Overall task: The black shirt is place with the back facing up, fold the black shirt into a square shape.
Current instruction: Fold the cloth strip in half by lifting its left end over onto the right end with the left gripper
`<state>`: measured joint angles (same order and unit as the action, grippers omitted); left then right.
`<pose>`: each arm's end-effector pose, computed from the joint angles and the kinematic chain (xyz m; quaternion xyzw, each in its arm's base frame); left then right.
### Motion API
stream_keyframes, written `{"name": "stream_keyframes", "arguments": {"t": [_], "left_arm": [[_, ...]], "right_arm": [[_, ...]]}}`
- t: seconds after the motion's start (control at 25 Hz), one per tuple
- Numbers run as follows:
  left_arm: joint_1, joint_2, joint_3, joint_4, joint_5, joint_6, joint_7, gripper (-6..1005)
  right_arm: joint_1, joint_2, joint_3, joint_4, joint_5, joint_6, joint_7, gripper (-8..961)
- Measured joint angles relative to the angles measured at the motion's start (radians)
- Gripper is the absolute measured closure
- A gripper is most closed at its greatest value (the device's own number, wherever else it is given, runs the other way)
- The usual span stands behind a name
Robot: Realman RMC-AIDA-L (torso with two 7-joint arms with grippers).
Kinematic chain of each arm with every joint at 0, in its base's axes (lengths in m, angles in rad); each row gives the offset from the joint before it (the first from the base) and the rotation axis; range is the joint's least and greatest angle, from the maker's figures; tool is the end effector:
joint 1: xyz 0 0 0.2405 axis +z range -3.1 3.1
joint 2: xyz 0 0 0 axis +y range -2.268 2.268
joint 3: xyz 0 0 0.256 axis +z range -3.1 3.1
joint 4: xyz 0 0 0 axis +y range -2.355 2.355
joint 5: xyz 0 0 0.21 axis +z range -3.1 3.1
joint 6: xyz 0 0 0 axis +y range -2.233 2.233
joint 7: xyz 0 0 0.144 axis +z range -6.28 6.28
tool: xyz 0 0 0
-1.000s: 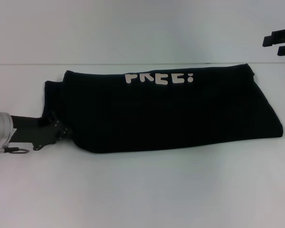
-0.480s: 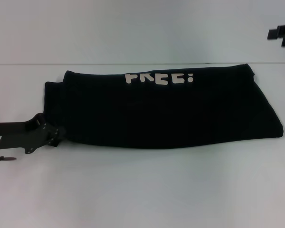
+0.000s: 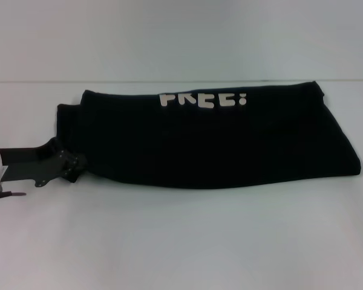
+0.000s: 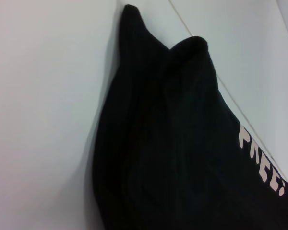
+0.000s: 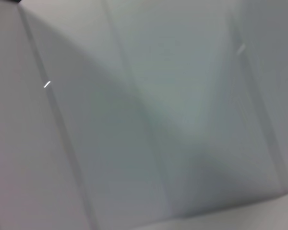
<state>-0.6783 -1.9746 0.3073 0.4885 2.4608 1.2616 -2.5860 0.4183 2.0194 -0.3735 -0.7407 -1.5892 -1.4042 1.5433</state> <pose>-0.3225 0.3753 0.0301 -0.5932 -0.7592 -0.2187 0.1545 0.3145 0.3467 0.1380 -0.7409 0.3178 0.4319 0.4044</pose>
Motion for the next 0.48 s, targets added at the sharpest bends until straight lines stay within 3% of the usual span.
{"name": "stream_keyframes", "arguments": {"t": [0.04, 0.2, 0.36, 0.48], "left_arm": [[0.0, -0.001, 0.0, 0.0, 0.0, 0.0, 0.005, 970], [0.017, -0.008, -0.009, 0.01, -0.008, -0.012, 0.043, 969], [0.041, -0.019, -0.012, 0.051, -0.024, -0.021, 0.08, 969], [0.052, -0.015, -0.01, 0.074, -0.021, -0.018, 0.076, 968]], "right_arm": [[-0.031, 0.014, 0.02, 0.004, 0.033, -0.005, -0.048, 329], [-0.099, 0.036, 0.113, 0.031, 0.093, -0.037, -0.127, 327], [-0.112, 0.037, 0.188, 0.067, 0.098, -0.062, -0.133, 327], [-0.108, 0.035, 0.204, 0.079, 0.097, -0.062, -0.137, 329]]}}
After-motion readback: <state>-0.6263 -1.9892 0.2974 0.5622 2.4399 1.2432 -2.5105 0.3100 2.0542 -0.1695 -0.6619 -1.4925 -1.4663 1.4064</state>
